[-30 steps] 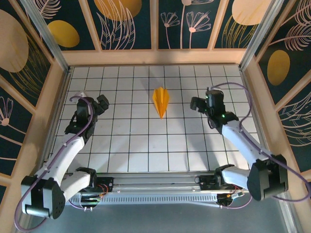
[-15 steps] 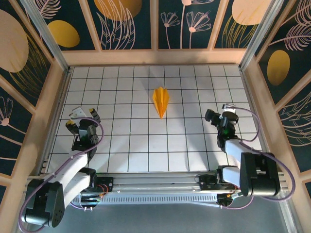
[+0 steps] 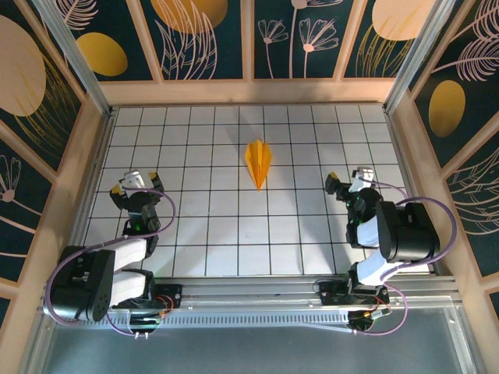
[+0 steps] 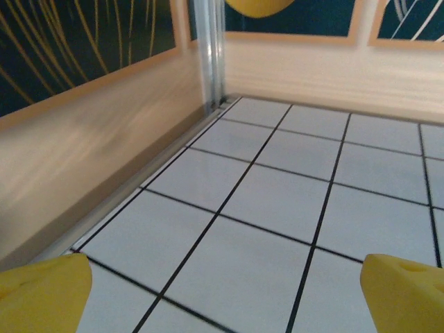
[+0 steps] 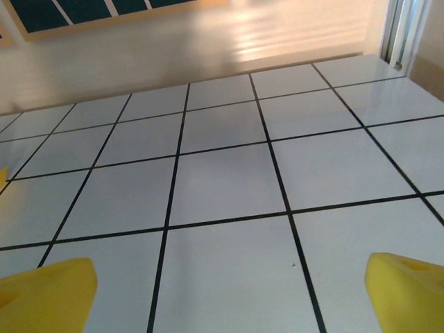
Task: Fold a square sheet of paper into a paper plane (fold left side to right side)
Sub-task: Reset both arms
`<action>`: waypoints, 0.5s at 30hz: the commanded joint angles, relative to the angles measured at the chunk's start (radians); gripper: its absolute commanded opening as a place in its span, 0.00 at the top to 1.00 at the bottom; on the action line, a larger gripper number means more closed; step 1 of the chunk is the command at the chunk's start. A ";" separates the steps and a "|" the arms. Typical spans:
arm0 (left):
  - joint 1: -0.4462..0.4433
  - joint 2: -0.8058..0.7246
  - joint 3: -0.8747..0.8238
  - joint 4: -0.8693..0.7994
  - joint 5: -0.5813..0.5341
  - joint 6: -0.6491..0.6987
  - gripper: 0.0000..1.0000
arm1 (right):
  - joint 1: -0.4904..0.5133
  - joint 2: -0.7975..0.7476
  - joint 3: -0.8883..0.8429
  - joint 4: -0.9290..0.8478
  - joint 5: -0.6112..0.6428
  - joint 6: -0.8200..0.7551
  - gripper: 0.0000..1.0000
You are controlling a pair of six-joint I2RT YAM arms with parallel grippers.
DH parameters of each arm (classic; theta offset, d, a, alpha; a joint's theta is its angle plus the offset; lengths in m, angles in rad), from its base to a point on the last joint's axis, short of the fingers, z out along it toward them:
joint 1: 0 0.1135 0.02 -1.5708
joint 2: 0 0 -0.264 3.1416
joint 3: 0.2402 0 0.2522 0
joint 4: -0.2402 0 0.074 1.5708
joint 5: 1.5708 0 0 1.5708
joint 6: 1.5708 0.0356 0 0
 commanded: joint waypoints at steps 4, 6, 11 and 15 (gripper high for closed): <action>0.038 0.111 -0.008 0.281 0.183 0.035 0.01 | -0.011 0.000 0.035 0.061 0.005 0.010 0.01; 0.046 0.169 -0.003 0.331 0.220 0.032 0.01 | -0.008 0.000 0.034 0.062 0.008 0.008 0.01; 0.048 0.290 -0.001 0.433 0.248 0.042 0.01 | -0.008 -0.001 0.034 0.063 0.009 0.008 0.01; 0.060 0.289 0.049 0.335 0.235 0.020 0.01 | 0.005 0.000 0.034 0.064 0.019 -0.006 0.01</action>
